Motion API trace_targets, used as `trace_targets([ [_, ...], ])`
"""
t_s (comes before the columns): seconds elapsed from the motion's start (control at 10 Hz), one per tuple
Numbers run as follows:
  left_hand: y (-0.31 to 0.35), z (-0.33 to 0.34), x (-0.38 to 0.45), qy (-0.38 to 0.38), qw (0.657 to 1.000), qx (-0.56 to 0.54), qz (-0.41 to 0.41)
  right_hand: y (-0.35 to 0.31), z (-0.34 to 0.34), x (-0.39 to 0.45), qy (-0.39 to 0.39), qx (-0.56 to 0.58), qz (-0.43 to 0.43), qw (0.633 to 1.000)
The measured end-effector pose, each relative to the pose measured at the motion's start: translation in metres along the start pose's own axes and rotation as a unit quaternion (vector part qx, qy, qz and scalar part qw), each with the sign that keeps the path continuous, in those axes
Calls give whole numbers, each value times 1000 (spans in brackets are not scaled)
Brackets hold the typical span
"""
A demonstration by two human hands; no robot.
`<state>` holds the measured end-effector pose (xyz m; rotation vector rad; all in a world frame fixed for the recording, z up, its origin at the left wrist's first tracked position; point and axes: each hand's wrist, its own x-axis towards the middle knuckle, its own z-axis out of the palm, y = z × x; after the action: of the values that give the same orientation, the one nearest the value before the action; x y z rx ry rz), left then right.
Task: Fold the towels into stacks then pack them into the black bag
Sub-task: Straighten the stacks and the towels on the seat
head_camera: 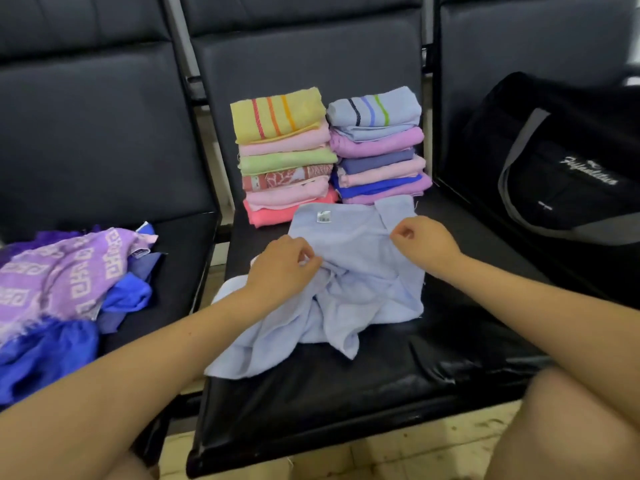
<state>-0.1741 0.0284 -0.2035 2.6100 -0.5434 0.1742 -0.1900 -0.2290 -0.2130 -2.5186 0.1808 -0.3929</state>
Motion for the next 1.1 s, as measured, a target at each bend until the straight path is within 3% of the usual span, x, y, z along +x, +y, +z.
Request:
trace_targets([
  [0.1, 7, -11, -25, -88, 992, 70, -54, -32, -7, -15, -81, 125, -17, 989],
  [0.2, 3, -17, -41, -115, 982, 93, -114, -54, -9, -43, -203, 158, -62, 964],
  [0.3, -3, -13, -57, -82, 969, 221, -75, -68, -4, -68, -281, 40, -92, 954],
  [0.4, -2, -9, -64, -56, 967, 244, -49, -76, 9, -82, -339, -90, -133, 927],
  [0.5, 8, -13, -63, -79, 983, 140, -84, -72, 10, -72, -333, -87, -164, 925],
  [0.6, 15, -36, -53, -116, 963, -147, -194, -65, -6, -52, -298, 55, -92, 949],
  [0.7, 15, -48, -53, -97, 902, -346, -241, -49, -18, -34, -195, 272, 40, 941],
  [0.9, 6, -77, -2, -5, 856, -466, -225, -29, -35, -4, 31, 460, 127, 878],
  [1.0, -6, -72, -10, -24, 808, -558, -187, -23, -29, 6, 88, 362, 128, 919],
  [1.1, -25, -49, -22, -102, 840, -475, -243, -15, -15, 4, 54, 118, 139, 982],
])
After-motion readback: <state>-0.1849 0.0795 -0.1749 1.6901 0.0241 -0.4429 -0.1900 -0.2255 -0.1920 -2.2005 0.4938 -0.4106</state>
